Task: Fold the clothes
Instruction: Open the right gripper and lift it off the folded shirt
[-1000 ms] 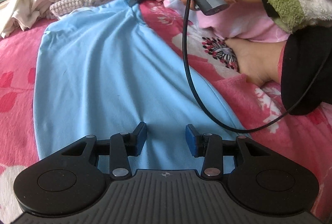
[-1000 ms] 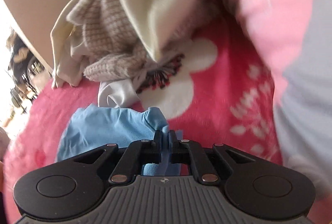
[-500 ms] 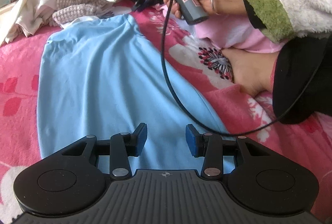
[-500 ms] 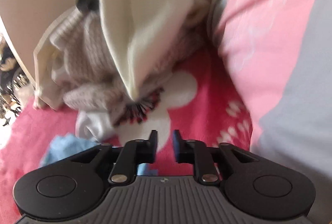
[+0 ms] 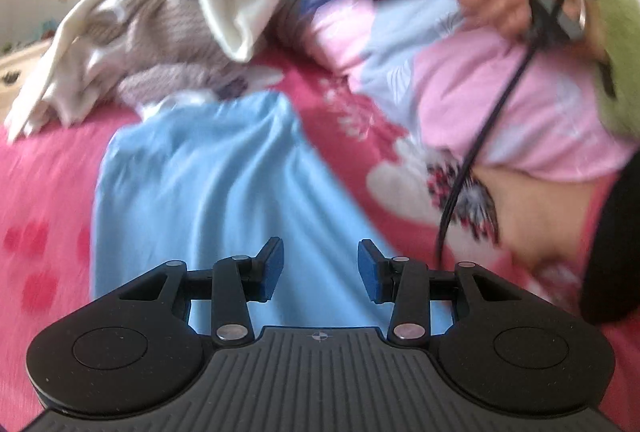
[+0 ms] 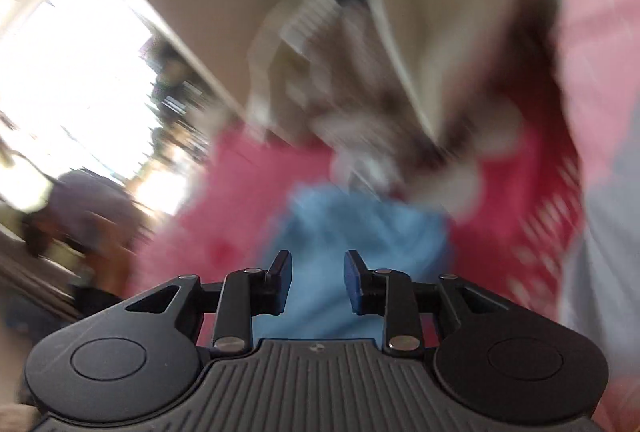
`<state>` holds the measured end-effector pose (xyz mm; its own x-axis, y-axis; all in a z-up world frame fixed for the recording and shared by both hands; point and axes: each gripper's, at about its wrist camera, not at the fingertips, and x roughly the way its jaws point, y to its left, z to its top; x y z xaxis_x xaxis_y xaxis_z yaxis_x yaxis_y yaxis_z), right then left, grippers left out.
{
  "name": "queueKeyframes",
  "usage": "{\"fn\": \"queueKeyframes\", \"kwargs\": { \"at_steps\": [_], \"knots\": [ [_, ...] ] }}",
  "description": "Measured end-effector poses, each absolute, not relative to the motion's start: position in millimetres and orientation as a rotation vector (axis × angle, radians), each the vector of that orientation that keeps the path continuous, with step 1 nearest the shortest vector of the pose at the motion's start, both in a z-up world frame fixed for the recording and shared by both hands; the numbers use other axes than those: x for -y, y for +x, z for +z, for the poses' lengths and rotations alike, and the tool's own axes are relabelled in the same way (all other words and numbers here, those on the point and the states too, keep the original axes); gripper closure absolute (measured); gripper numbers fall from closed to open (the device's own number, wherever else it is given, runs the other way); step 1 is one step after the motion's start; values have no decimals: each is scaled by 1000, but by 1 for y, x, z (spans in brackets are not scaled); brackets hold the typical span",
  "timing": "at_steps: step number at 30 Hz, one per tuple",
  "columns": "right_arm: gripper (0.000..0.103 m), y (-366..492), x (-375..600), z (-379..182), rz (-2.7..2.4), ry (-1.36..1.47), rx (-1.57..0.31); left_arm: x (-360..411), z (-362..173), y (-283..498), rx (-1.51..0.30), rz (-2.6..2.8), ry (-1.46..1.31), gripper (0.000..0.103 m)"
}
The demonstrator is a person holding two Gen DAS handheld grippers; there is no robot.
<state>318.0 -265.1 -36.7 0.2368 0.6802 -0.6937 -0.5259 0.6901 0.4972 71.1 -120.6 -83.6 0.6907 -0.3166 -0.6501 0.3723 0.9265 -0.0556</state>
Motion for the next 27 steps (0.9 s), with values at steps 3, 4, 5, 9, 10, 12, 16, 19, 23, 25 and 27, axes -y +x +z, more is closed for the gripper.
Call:
{"fn": "queueKeyframes", "kwargs": {
  "at_steps": [3,4,5,9,10,12,16,19,23,25,27],
  "knots": [
    [71,326,258,-70,716,116,-1116,146,-87,97,-734,-383,103,72],
    [71,330,261,-79,683,138,-1130,150,-91,103,-752,-375,113,75],
    [71,334,264,-88,650,159,-1143,154,-95,108,-771,-366,124,77],
    [71,345,272,-100,579,208,-1147,161,-109,121,-830,-335,170,81],
    [71,347,271,-102,579,218,-1149,161,-110,122,-835,-337,171,81],
    [71,350,269,-106,579,236,-1153,162,-112,121,-841,-341,178,83],
    [73,350,260,-108,576,214,-1148,165,-114,120,-856,-342,194,88],
    [73,350,261,-107,589,240,-1148,164,-109,117,-860,-349,173,88],
    [73,352,271,-89,672,289,-1131,157,-100,104,-828,-399,132,81],
    [73,355,280,-79,733,311,-1136,151,-98,99,-813,-407,105,69],
    [73,358,287,-69,776,309,-1146,144,-97,95,-803,-398,75,69]
  ]
}}
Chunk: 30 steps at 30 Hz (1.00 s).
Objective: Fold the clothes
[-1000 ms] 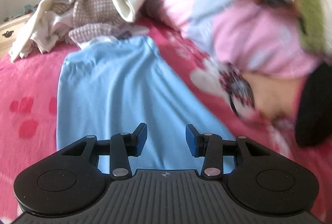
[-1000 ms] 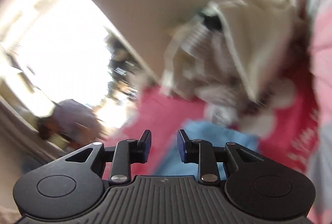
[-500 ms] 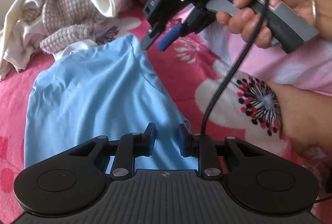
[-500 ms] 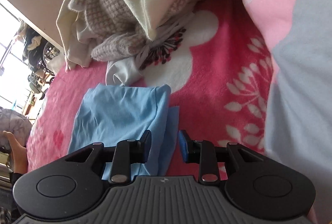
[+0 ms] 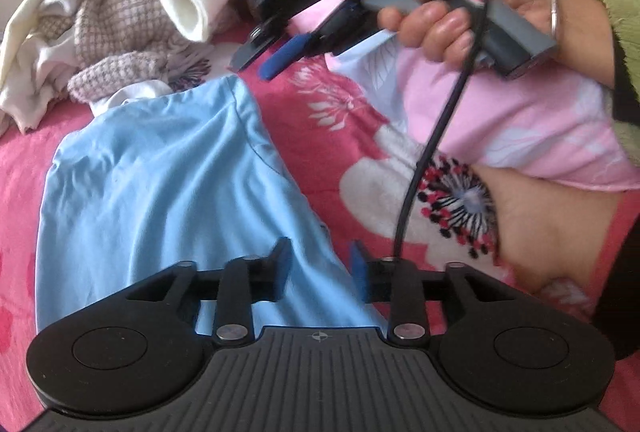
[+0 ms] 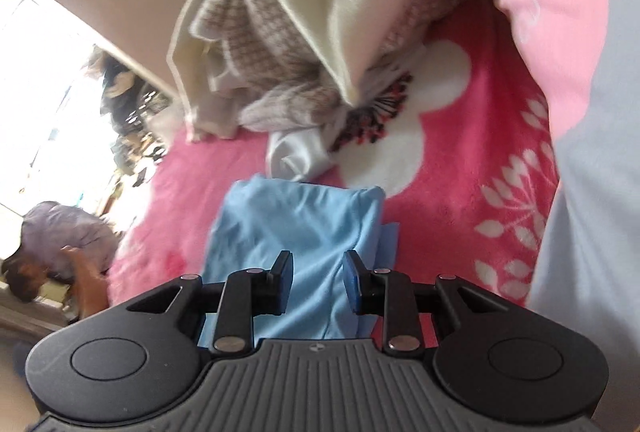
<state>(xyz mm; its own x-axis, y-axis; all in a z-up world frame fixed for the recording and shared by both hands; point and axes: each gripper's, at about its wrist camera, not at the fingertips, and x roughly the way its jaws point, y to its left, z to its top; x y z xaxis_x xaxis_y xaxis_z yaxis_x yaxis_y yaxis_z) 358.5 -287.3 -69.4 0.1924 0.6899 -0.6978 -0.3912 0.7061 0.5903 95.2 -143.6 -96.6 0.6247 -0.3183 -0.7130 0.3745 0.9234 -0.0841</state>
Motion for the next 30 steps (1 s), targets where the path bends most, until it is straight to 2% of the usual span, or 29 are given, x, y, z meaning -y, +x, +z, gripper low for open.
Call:
{"fn": "queueKeyframes", "kwargs": {
  "at_steps": [5,11,17,19,24,30],
  "knots": [
    [73,363,304,-49,841,275,-1089,133,-92,95,-768,-355,44,70],
    [71,366,334,-28,955,437,-988,125,-82,107,-744,-324,-19,70],
    [71,357,294,-61,876,307,-1098,174,-94,106,-774,-360,195,70],
    [71,353,281,-73,846,266,-1136,184,-105,109,-806,-315,239,75],
    [71,352,271,-92,747,244,-1172,181,-117,115,-860,-266,199,84],
    [72,357,276,-105,669,269,-1178,180,-116,114,-858,-254,202,85]
  ]
}}
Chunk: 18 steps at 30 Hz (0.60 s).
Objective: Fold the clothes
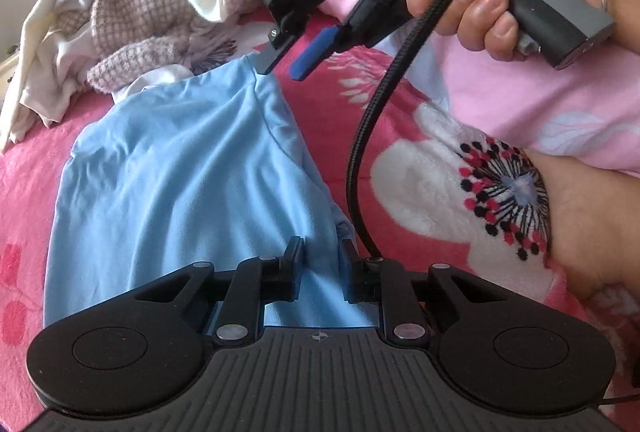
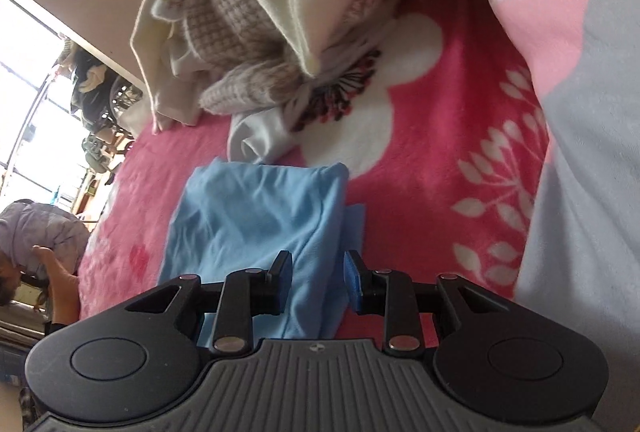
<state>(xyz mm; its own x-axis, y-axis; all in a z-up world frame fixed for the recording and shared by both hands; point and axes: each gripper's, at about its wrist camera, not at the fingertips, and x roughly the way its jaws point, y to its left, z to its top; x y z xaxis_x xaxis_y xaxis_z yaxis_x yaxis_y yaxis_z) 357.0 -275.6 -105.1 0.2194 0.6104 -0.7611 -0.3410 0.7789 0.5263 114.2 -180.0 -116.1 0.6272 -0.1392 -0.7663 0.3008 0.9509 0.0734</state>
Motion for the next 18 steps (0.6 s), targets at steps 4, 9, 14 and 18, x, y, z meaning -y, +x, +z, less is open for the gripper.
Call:
{"fn": "queueKeyframes", "kwargs": {
  "at_steps": [4,9,14,18],
  "knots": [
    [75,357,271,-113,664,269,-1183,183,-118,112,-850,-250,212,95],
    [97,355,265,-120,672,274,-1179,175,-111,109,-830,-243,168,101],
    [100,355,269,-107,700,302,-1152,160,-97,104,-820,-275,97,102],
    [100,358,268,-109,668,282,-1169,151,-89,102,-815,-327,43,102]
  ]
}}
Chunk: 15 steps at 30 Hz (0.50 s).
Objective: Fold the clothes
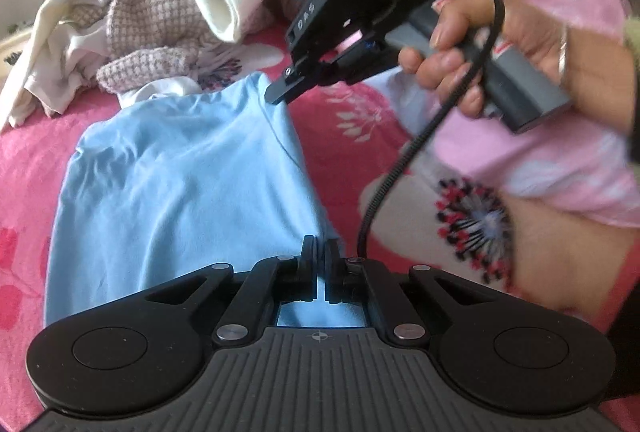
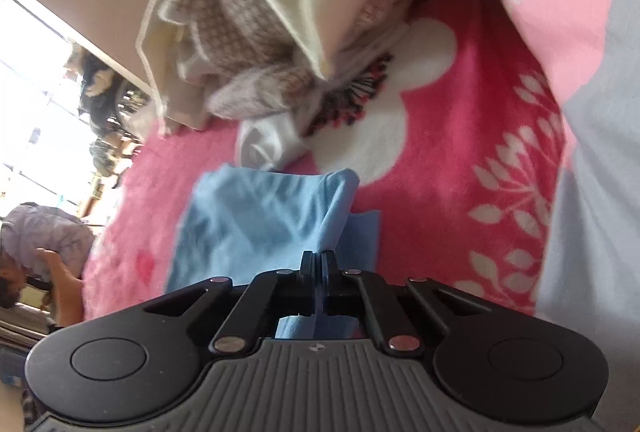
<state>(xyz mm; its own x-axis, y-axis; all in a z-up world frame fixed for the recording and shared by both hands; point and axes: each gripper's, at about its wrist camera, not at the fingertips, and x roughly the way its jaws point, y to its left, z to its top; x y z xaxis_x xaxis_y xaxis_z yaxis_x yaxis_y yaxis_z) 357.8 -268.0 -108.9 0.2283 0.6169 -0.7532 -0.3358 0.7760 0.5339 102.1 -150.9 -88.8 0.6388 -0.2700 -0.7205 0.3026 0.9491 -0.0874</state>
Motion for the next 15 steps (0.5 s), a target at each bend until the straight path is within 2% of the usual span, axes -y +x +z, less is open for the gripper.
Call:
{"fn": "queueKeyframes", "kwargs": {
  "at_steps": [11,14,15],
  "knots": [
    [97,365,271,-137,512,219,-1178,160,-117,115,-876,-310,42,101],
    [96,365,279,-132,514,258,-1149,160,-114,106,-839,-315,64,97],
    [96,363,280,-127,525,262,-1121,158,-111,102,-826,-319,66,90]
  ]
}}
